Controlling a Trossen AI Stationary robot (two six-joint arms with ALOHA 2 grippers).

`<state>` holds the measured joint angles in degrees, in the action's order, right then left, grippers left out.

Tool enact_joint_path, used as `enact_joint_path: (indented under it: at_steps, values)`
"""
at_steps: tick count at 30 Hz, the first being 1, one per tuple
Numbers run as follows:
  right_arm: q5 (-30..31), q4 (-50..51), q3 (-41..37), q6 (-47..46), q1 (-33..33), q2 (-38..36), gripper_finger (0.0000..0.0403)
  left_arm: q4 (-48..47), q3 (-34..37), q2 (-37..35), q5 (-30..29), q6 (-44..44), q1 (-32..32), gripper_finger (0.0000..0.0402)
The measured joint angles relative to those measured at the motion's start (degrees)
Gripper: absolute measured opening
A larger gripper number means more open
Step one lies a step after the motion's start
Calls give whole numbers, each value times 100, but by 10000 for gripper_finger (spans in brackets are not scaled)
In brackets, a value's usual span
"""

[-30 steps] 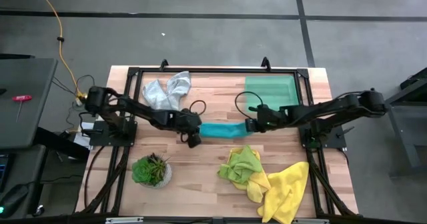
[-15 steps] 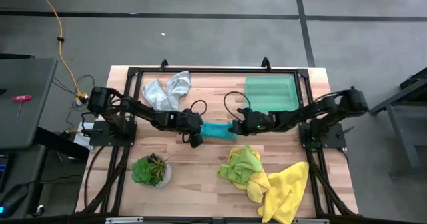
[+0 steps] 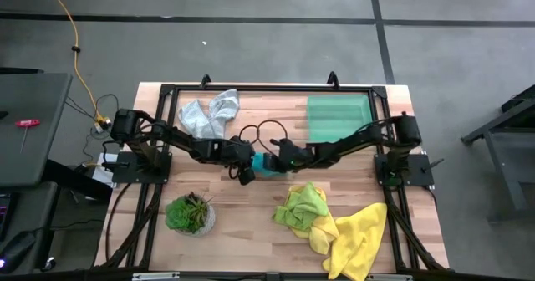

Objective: Fold microfiber towels
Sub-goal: Fold the blue towel

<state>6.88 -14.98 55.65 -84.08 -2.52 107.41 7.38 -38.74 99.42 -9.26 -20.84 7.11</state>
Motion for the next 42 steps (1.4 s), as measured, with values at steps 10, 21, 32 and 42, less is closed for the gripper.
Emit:
enact_joint_path:
  at_steps: [10,21,32,42]
  values:
    - [334,11,18,-101,223,29,17,28,2,0,2,-2,2,0]
    - [-114,-699,20,135,316,-25,198,-353,28,-471,79,433,271,0]
    - [-290,796,16,3031,749,-1316,236,-1027,20,-2191,369,1249,701,0]
    - [-874,3528,3,5607,321,-2011,209,568,7,-1465,866,1824,-23,0]
